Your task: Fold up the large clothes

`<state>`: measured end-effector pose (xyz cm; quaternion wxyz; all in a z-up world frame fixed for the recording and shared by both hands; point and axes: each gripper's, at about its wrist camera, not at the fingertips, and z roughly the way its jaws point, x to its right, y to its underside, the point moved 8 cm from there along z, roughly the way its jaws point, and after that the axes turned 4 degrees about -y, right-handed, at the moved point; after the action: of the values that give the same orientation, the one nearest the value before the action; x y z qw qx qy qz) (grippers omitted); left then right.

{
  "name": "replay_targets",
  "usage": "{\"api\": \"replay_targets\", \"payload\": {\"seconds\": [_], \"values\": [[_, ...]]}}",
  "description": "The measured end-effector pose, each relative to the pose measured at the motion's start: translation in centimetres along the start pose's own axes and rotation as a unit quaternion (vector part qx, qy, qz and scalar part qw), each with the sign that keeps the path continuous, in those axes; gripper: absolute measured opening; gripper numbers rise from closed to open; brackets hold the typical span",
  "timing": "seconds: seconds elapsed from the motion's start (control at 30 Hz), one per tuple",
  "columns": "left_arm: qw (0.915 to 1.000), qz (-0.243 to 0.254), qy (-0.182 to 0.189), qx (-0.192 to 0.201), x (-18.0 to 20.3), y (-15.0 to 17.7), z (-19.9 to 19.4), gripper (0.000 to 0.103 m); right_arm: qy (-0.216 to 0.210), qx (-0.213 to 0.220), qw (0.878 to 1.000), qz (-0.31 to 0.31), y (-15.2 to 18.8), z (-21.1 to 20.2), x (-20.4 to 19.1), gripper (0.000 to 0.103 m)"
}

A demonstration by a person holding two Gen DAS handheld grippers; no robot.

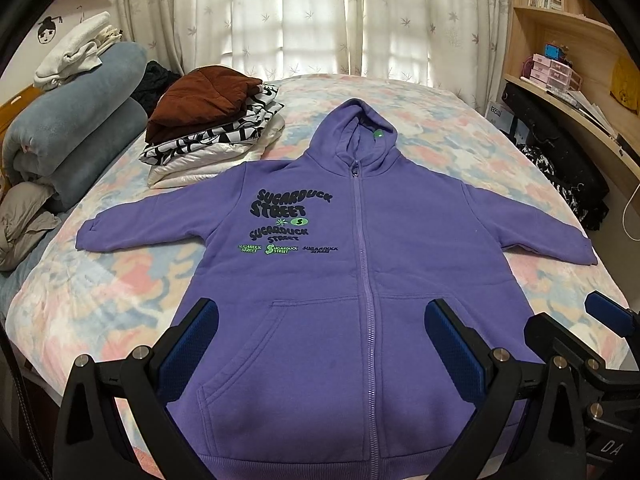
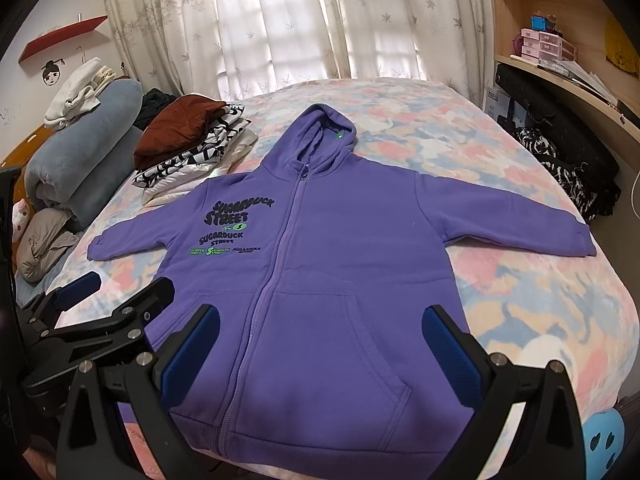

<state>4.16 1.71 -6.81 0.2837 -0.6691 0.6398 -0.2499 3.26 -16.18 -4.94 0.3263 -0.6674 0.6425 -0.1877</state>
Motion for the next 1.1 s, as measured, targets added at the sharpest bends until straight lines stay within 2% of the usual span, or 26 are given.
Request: {"api": "replay_targets", "payload": {"seconds": [1.1], "values": [[1.0000,0.005,-0.002,-0.003,0.32,-0.44,-0.12,0.102,-0.005,-0.001,1.000,0.007,0.13,-0.07,0.06,0.102]]}}
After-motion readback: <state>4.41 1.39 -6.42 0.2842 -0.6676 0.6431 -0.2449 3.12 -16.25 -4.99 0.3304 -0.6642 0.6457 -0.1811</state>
